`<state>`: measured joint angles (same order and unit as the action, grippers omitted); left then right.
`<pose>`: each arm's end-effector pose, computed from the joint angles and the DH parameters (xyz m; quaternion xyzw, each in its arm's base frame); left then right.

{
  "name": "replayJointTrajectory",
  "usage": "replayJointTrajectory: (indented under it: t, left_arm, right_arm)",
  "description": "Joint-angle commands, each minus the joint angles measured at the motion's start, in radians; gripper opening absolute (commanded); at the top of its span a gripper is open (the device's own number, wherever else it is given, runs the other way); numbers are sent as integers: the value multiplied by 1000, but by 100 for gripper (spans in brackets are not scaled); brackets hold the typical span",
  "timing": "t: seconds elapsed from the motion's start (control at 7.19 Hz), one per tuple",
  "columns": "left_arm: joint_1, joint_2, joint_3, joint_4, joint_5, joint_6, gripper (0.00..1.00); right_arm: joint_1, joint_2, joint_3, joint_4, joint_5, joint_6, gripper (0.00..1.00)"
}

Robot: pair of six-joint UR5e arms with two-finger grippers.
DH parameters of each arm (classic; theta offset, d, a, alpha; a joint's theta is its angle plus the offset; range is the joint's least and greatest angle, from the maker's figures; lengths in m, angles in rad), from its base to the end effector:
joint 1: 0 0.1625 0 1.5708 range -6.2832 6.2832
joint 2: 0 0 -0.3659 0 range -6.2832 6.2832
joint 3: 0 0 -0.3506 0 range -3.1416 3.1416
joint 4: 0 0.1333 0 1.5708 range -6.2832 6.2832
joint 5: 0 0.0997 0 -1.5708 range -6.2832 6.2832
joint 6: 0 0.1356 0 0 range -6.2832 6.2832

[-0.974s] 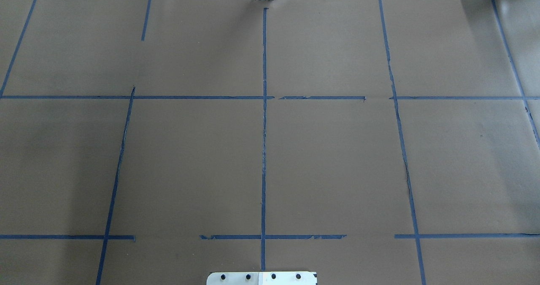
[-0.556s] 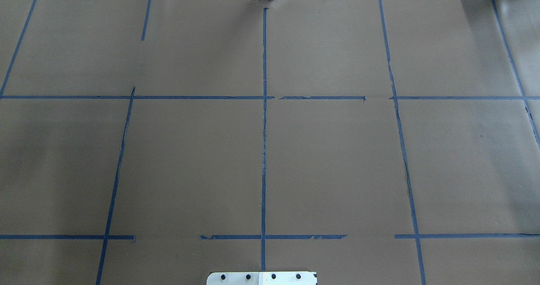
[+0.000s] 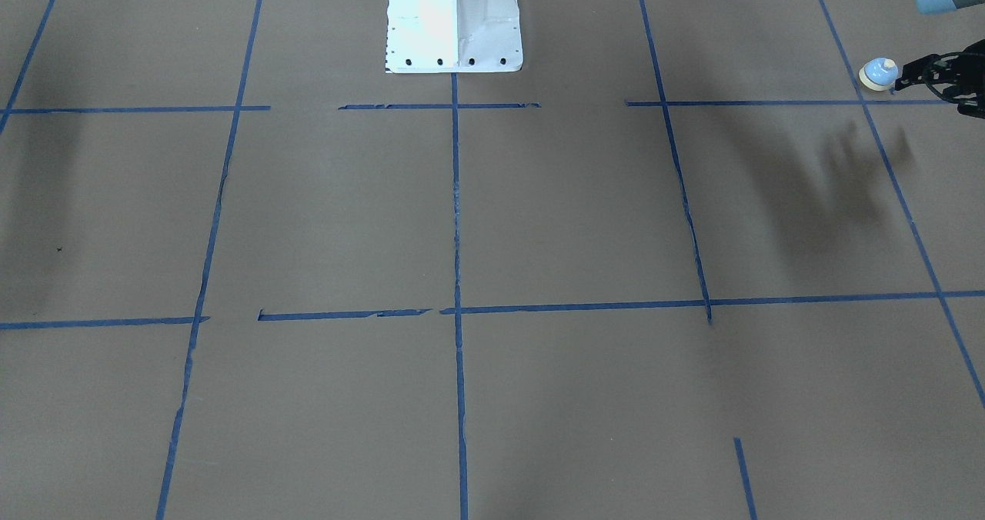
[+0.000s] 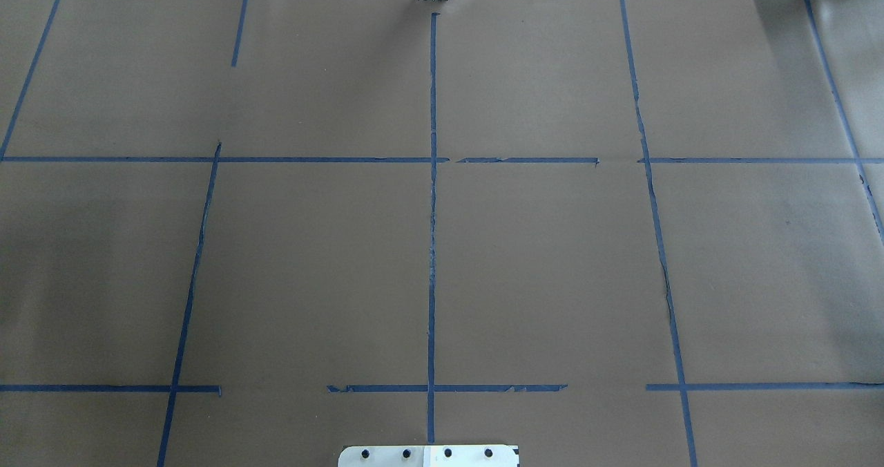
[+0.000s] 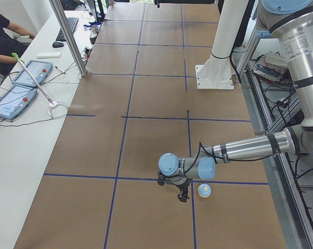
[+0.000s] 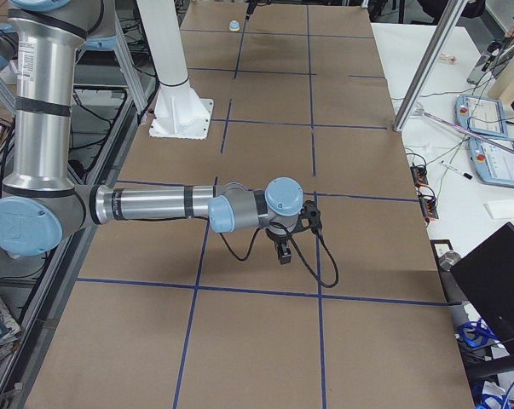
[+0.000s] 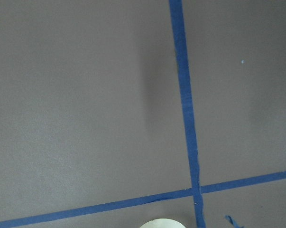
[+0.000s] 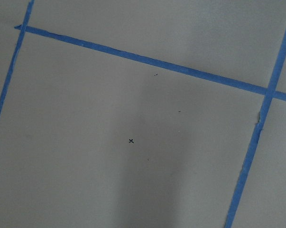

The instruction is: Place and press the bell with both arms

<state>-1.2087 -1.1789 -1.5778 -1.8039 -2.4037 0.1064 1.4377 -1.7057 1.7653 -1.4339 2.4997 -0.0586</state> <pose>0.0648 -0.2641 0.7375 -0.1202 0.3912 0.1818 0.8941 -0.0305 -0.4140 0.5644 0.0710 -0.4487 -0.1289 0.8815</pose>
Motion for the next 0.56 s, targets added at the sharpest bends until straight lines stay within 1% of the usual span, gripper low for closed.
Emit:
replayJointTrajectory:
  t: [0.0, 0.14, 0.42]
  left_arm:
    - [47, 4, 56, -89, -21, -2, 100]
    - [47, 16, 56, -110, -70, -25, 100]
    - [61, 70, 58, -227, -83, -211, 100]
  right_arm:
    - [0, 0, 3, 1, 27, -3, 100]
    - [0, -2, 5, 1, 27, -4, 100]
    - [0, -2, 5, 1, 27, -4, 100]
